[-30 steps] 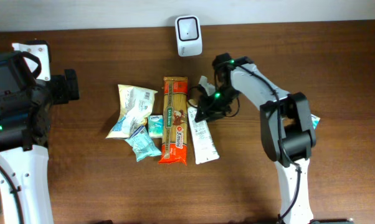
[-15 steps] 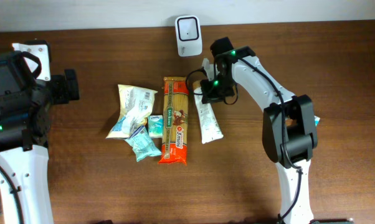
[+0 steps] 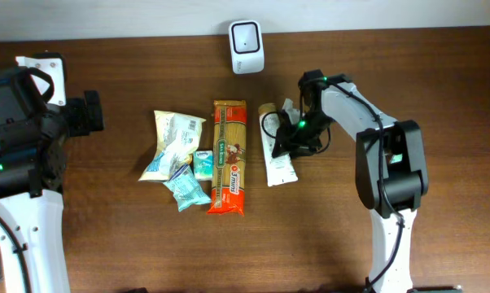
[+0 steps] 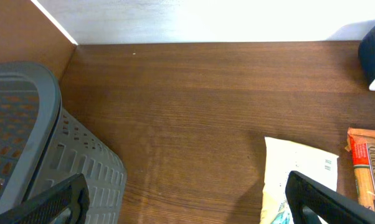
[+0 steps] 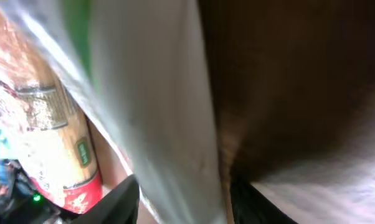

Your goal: Scan the item barcode

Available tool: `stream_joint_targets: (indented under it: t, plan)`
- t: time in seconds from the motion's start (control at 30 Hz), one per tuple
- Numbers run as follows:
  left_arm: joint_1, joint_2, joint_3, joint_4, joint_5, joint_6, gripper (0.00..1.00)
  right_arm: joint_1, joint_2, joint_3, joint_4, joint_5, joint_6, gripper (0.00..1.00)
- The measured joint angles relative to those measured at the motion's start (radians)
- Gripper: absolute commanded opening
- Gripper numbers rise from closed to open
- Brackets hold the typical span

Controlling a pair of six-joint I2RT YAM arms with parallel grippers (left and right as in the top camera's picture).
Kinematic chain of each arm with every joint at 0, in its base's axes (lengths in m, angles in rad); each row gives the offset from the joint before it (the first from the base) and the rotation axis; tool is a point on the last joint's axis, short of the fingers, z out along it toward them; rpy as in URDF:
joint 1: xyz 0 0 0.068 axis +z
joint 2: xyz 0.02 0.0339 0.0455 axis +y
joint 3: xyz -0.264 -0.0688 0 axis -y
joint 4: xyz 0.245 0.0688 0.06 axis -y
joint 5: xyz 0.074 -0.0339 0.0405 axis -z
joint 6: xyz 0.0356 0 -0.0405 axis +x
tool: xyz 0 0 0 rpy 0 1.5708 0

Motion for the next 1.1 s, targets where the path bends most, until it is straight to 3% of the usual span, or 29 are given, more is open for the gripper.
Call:
stream_joint_targets:
  t: [0.07, 0.17, 0.4, 0.5, 0.7, 0.83, 1.0, 1.1]
  plan:
    - [0.000, 0.000, 0.000, 0.000, 0.000, 0.000, 0.99, 0.000, -0.014, -0.050, 0.028, -0.047, 0.000, 0.31]
    - [0.000, 0.000, 0.000, 0.000, 0.000, 0.000, 0.99, -0.002, -0.016, -0.080, 0.053, -0.090, -0.005, 0.04]
    - [0.000, 0.000, 0.000, 0.000, 0.000, 0.000, 0.99, -0.011, -0.027, -0.079, 0.053, -0.140, -0.011, 0.04]
    - [0.000, 0.000, 0.000, 0.000, 0.000, 0.000, 0.99, -0.010, -0.075, -0.068, 0.024, -0.072, -0.062, 0.04]
    - [0.000, 0.000, 0.000, -0.001, 0.000, 0.000, 0.99, 0.031, -0.463, -0.029, 0.017, -0.096, -0.203, 0.04]
    - [0.000, 0.000, 0.000, 0.000, 0.000, 0.000, 0.99, 0.032, -0.616, -0.025, 0.010, -0.145, -0.223, 0.04]
    - [0.000, 0.000, 0.000, 0.000, 0.000, 0.000, 0.99, 0.033, -0.646, -0.025, 0.027, -0.127, -0.166, 0.04]
    - [0.000, 0.000, 0.000, 0.000, 0.000, 0.000, 0.99, 0.061, -0.639, 0.037, 0.033, 0.062, -0.066, 0.04]
